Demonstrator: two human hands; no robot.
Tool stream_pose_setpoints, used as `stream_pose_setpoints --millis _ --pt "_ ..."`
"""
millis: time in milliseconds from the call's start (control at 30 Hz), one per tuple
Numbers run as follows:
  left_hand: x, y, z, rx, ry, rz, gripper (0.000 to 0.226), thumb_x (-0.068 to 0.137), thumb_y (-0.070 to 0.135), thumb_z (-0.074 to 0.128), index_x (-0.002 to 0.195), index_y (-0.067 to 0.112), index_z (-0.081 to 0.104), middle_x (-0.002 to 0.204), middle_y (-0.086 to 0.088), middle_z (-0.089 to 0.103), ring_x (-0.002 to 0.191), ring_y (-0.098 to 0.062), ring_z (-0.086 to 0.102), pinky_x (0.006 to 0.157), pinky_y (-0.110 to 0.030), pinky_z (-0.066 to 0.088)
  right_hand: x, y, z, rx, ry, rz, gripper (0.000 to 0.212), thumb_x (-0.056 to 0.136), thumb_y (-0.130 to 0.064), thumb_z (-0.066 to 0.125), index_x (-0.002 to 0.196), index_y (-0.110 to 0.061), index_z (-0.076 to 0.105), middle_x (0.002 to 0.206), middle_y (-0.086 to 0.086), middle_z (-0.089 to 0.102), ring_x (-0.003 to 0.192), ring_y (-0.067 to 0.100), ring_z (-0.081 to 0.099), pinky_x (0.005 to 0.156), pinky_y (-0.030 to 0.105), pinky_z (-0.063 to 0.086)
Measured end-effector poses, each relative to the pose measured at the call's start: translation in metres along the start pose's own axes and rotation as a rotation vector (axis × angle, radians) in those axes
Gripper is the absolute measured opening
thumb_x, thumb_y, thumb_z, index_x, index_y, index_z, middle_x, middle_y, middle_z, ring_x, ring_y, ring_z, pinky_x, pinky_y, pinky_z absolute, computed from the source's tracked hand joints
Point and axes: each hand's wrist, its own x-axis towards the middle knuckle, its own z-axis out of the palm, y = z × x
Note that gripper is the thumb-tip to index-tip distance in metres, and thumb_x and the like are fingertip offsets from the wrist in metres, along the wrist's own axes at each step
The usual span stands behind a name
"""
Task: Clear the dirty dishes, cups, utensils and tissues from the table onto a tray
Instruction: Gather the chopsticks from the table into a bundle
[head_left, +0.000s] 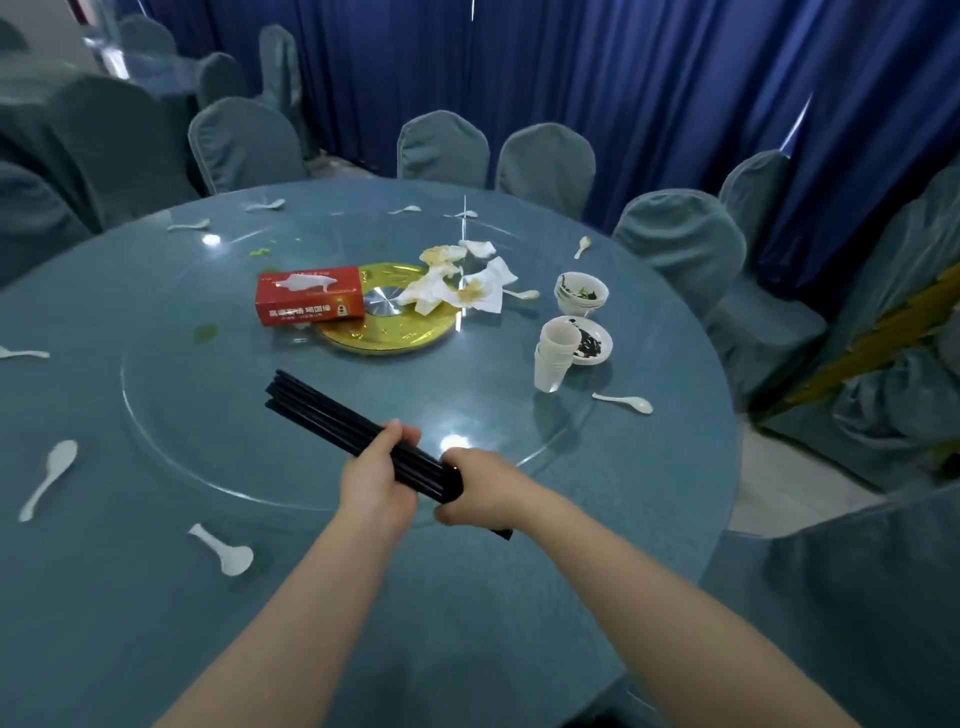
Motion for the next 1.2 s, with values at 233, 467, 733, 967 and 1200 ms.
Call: stream_pose_setpoints --millis 233,467,733,967,1200 --pt "0.068 -0.037 0.036 0.190 -0.053 -0.080 0.008 0.087 -0.002 0.060 0.090 0.005 0.058 0.087 -0.010 0.064 0.081 -0.020 0.064 0.073 -0.029 0.053 0.056 0.078 -0.007 0.030 0.048 0.124 0.019 0.069 -0.028 0.058 0.073 -0.026 0.040 0.071 -0.005 0.053 0.065 0.020 0.054 0.048 0.028 0.037" --pt "0.113 -0.066 0.045 0.500 -0.095 -0.109 0.011 0.091 0.006 0.059 0.102 0.008 0.062 0.098 -0.006 0.067 0.090 -0.018 0.063 0.076 -0.024 0.046 0.086 0.138 -0.011 0.016 0.071 0.202 0.017 0.072 -0.027 0.055 0.080 -0.027 0.040 0.072 -0.006 0.052 0.072 0.023 0.056 0.049 0.027 0.033" --pt "0.159 -0.067 0.042 1.323 -0.090 0.197 0.063 0.085 0.010 0.067 0.142 0.013 0.041 0.143 -0.003 0.048 0.128 -0.016 0.048 0.105 -0.031 0.038 0.109 0.184 -0.024 0.034 0.153 0.414 0.018 0.078 -0.025 0.055 0.090 -0.019 0.044 0.083 0.000 0.055 0.073 0.024 0.054 0.058 0.031 0.041" --pt "0.192 -0.077 0.032 2.075 -0.131 0.113 0.123 0.071 0.057 0.073 0.151 0.018 -0.012 0.159 -0.003 -0.020 0.147 -0.024 -0.014 0.116 -0.054 0.005 0.129 0.199 -0.037 -0.004 0.215 0.519 0.024 0.081 -0.026 0.059 0.098 -0.013 0.047 0.097 0.007 0.061 0.085 0.029 0.059 0.068 0.035 0.048" --pt "0.195 -0.084 0.020 2.214 -0.157 0.090 0.133 0.067 0.068 0.068 0.146 0.018 -0.026 0.153 -0.004 -0.034 0.143 -0.025 -0.024 0.115 -0.055 0.000 0.143 0.204 -0.038 -0.163 0.315 0.465 0.056 0.081 -0.044 0.068 0.124 -0.012 0.051 0.128 0.009 0.048 0.117 0.029 0.047 0.091 0.042 0.046"
